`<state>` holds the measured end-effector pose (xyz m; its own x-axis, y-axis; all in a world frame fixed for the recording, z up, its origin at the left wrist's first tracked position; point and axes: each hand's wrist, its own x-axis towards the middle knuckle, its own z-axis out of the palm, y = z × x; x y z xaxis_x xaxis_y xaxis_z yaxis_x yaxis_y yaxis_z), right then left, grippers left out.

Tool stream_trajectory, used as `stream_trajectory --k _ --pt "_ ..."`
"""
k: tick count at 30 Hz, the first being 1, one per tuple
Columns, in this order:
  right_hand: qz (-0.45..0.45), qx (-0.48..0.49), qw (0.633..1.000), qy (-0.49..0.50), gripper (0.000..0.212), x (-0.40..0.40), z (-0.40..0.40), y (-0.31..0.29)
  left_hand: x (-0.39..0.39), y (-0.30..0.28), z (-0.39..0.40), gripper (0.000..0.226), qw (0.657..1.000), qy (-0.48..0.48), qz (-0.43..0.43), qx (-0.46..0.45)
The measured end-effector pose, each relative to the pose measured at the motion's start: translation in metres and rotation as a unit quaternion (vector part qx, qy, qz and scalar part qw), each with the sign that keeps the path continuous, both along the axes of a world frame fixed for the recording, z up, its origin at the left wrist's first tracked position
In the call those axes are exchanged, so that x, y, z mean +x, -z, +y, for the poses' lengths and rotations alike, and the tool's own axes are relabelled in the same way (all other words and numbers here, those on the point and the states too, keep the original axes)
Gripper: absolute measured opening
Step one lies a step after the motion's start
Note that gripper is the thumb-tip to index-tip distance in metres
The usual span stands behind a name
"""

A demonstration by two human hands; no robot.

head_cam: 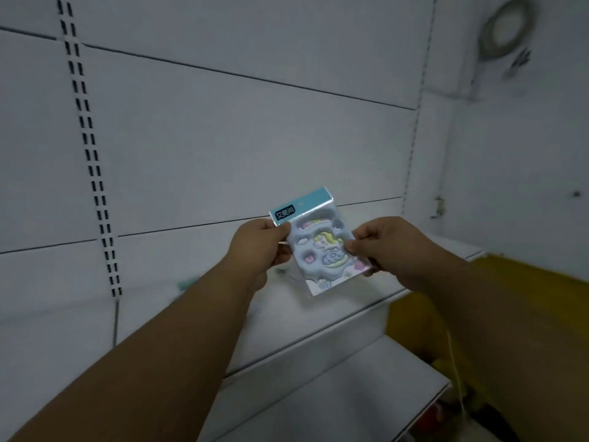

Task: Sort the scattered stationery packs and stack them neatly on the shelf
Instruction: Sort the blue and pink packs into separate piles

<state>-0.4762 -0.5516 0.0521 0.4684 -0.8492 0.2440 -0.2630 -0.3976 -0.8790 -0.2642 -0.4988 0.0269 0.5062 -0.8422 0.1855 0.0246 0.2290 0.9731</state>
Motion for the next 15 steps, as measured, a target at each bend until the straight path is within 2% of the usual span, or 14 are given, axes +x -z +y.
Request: stream_trajectory --k 6,15 --pt "0.081 -0.013 0.991 0.107 0.025 -0.048 -0.074 0.001 -0.053 0.003 -0.096 0.01 0.996 0.007 -0.052 0.074" --pt "0.215 -0.025 0.973 0.081 0.028 -0.07 -0.223 0.014 -0.089 0.02 -0.231 0.022 0.967 -0.088 -0.128 0.203"
